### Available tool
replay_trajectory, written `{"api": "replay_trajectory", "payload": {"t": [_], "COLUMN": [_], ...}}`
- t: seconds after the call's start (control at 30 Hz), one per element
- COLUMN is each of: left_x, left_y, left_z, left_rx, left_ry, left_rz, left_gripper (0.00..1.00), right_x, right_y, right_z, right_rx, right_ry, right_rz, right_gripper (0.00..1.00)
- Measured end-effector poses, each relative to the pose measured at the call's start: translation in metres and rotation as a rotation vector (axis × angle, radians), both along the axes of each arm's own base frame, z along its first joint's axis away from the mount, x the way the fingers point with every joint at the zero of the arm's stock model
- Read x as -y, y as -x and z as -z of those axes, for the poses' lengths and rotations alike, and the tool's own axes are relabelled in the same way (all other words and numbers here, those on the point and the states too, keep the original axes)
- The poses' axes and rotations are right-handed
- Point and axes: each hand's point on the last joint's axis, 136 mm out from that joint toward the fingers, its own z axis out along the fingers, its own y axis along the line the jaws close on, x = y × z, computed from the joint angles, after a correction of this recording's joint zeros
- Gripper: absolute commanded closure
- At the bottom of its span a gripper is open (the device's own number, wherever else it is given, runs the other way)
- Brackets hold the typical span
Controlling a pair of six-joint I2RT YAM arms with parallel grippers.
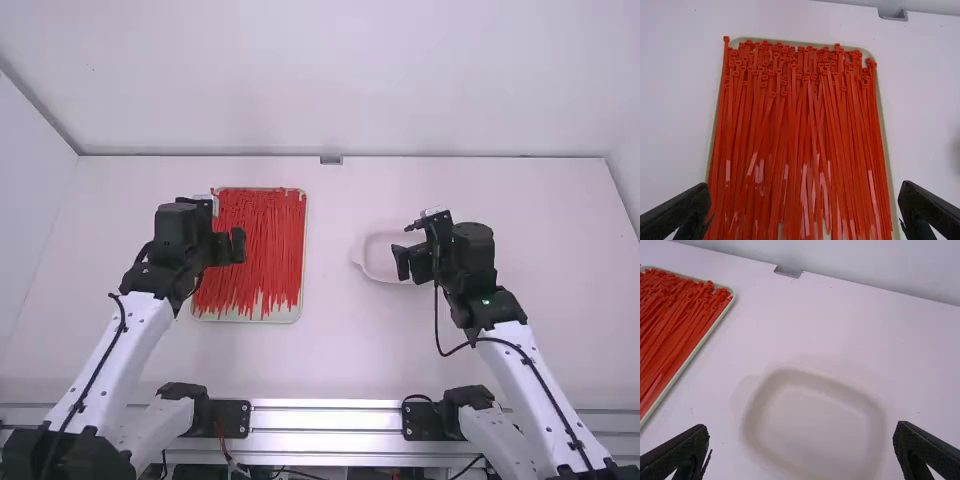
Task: Fasten the cable tie
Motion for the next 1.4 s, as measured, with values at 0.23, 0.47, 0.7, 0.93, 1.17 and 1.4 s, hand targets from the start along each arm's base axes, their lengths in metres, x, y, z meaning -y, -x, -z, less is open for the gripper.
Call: {"api": "replay_trajectory", "payload": {"t": [0.23,0.47,0.7,0.93,1.17,1.4], "left_x": [0.0,0.005,0.005,0.007,0.007,0.007], "left_y": [0.0,-0.007,-0.025,-0.057,-0.091,-0.115], "left_z": [0.0,-0.009,-0.01,-0.013,-0.006,0.021], "left_rx": [0.0,0.046,0.023,-0.043,-0.089,-0.154], "left_ry": [0.0,0.018,0.018,0.005,-0.011,-0.019], "left_rz": [0.0,0.02,0.02,0.03,0.034,0.036], "left_gripper": [0.01,0.01,0.01,0.01,0.01,0.01], "right_x": [0.0,-0.003,-0.02,-0.027,-0.029,-0.03], "right_y": [0.0,0.001,0.005,0.007,0.006,0.005], "right_z": [0.0,0.0,-0.001,-0.002,-0.005,-0.006], "right_rx": [0.0,-0.001,0.005,0.011,0.014,0.011], "right_ry": [-0.001,-0.003,-0.002,-0.003,-0.031,-0.048], "right_rz": [0.001,-0.008,-0.062,-0.086,-0.071,-0.066], "right_gripper": [0.01,0.01,0.02,0.02,0.02,0.02]}}
